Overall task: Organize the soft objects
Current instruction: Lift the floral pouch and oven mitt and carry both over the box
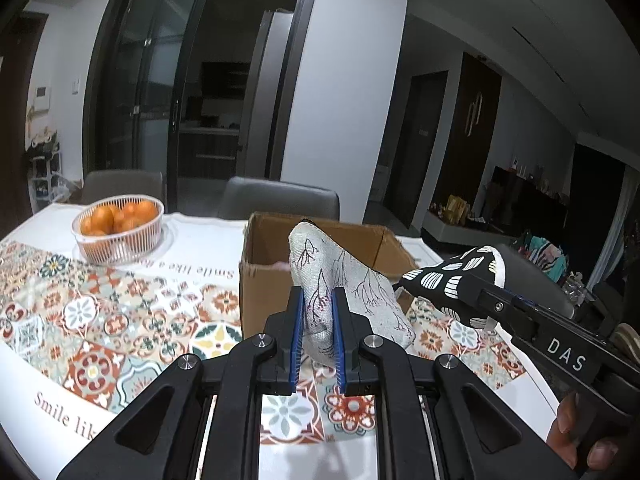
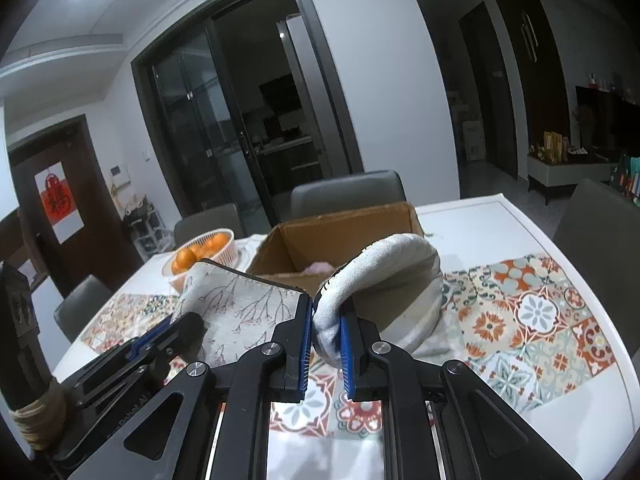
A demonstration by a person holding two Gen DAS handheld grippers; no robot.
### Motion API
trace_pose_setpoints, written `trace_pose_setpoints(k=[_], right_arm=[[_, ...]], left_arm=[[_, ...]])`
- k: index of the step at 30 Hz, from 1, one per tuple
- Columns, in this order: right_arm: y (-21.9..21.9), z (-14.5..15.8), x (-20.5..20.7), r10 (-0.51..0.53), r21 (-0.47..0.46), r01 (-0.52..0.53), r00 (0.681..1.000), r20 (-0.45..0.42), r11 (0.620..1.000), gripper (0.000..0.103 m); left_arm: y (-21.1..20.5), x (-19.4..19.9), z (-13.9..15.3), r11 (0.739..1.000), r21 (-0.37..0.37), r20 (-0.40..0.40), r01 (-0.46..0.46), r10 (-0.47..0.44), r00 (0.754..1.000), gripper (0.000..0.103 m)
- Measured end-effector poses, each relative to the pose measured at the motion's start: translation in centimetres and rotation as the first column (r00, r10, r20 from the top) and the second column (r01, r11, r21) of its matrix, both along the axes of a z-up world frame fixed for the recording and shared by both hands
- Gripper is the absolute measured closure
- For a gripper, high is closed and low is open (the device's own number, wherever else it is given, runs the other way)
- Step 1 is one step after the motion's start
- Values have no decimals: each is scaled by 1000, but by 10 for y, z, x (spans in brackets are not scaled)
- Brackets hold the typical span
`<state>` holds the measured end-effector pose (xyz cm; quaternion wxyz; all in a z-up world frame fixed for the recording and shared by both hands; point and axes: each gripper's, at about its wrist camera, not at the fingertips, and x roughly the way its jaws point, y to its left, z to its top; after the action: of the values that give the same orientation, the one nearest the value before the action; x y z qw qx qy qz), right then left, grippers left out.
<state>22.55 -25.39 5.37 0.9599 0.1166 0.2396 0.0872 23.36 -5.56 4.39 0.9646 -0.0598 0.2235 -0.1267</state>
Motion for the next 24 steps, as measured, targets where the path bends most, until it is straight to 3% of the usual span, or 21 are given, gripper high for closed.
trace_pose_setpoints(k=[24], right_arm=[[4, 34, 50, 8, -20, -6, 997, 81, 1000, 89]], left_arm=[[-4, 51, 33, 999, 40, 107, -8, 4, 994, 88]])
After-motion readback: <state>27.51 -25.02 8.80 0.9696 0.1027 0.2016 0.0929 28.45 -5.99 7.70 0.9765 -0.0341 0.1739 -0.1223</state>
